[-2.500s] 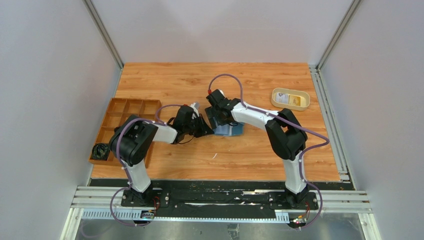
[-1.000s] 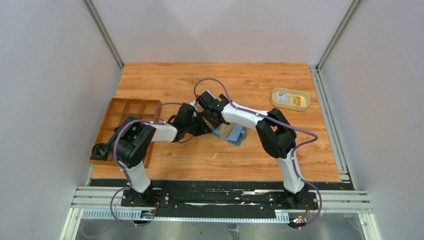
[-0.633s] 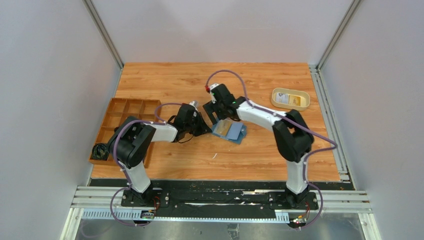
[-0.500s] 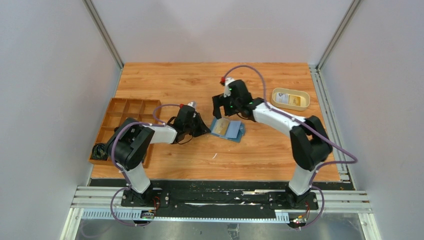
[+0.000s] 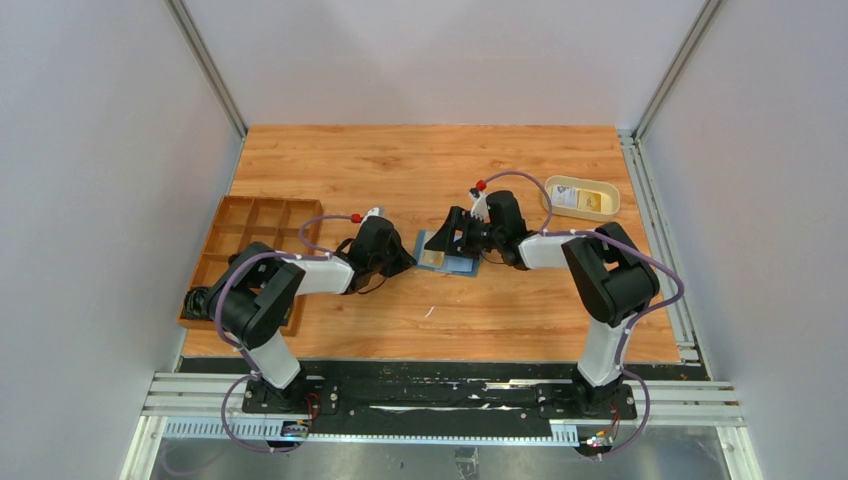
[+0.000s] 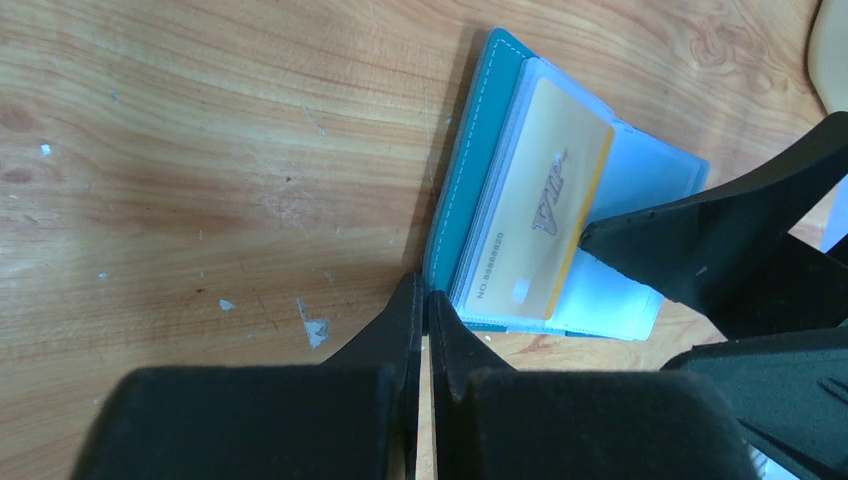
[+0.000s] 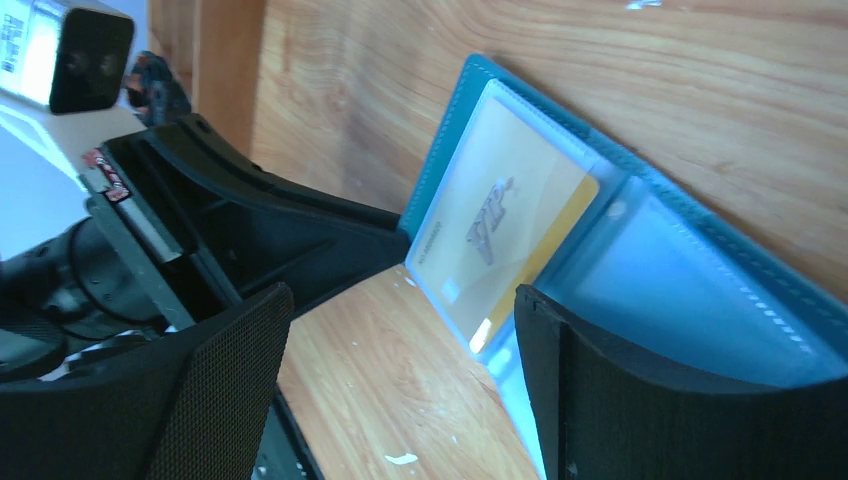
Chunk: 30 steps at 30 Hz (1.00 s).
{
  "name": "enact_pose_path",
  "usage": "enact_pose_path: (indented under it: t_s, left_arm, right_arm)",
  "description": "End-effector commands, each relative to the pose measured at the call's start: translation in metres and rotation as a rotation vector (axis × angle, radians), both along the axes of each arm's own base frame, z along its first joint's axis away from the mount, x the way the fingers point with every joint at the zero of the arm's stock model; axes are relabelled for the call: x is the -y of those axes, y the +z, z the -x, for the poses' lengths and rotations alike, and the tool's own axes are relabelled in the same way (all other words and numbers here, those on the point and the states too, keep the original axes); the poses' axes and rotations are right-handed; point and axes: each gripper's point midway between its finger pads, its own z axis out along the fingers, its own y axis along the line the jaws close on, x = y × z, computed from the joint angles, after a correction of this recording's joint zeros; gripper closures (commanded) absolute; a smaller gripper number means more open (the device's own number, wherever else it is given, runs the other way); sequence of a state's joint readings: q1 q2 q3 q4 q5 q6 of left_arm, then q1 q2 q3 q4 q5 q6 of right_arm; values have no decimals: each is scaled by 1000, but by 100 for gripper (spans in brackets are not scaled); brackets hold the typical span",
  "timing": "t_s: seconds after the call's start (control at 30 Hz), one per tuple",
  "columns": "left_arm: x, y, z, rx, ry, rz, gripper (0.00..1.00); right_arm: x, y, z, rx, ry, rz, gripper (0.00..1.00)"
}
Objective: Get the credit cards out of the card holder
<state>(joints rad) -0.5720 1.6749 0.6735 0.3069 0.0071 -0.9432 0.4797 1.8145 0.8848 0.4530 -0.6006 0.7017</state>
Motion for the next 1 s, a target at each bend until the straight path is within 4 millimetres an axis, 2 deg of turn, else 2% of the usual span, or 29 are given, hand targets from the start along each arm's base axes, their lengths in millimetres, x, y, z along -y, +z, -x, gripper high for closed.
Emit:
enact_pose_path:
  t_s: [0.0, 0.13, 0.23, 0.37, 0.43, 0.63, 0.97]
  left_arm:
    - [-13, -11, 3, -17, 56, -52, 100]
    - [-14, -13, 5, -24, 56, -55, 100]
    - [-15, -14, 6, -25, 57, -58, 100]
    - [-15, -14, 6, -24, 58, -61, 100]
    - [-15, -16, 6, -28, 59, -62, 100]
    - [-14, -19, 7, -36, 56, -65, 100]
    - [-13, -25, 10, -47, 49, -76, 100]
  right_arm:
    - [-13, 10, -1, -12, 19, -131, 16]
    - [-6, -13, 0, -51, -16, -83, 18]
    - [6, -33, -2, -91, -76, 18, 19]
    - [28, -44, -4, -87, -134, 181, 18]
    - [30, -43, -7, -74, -141, 204, 17]
    - [8, -40, -10, -95, -112, 63, 18]
    - [-6, -47, 0, -229, -144, -83, 18]
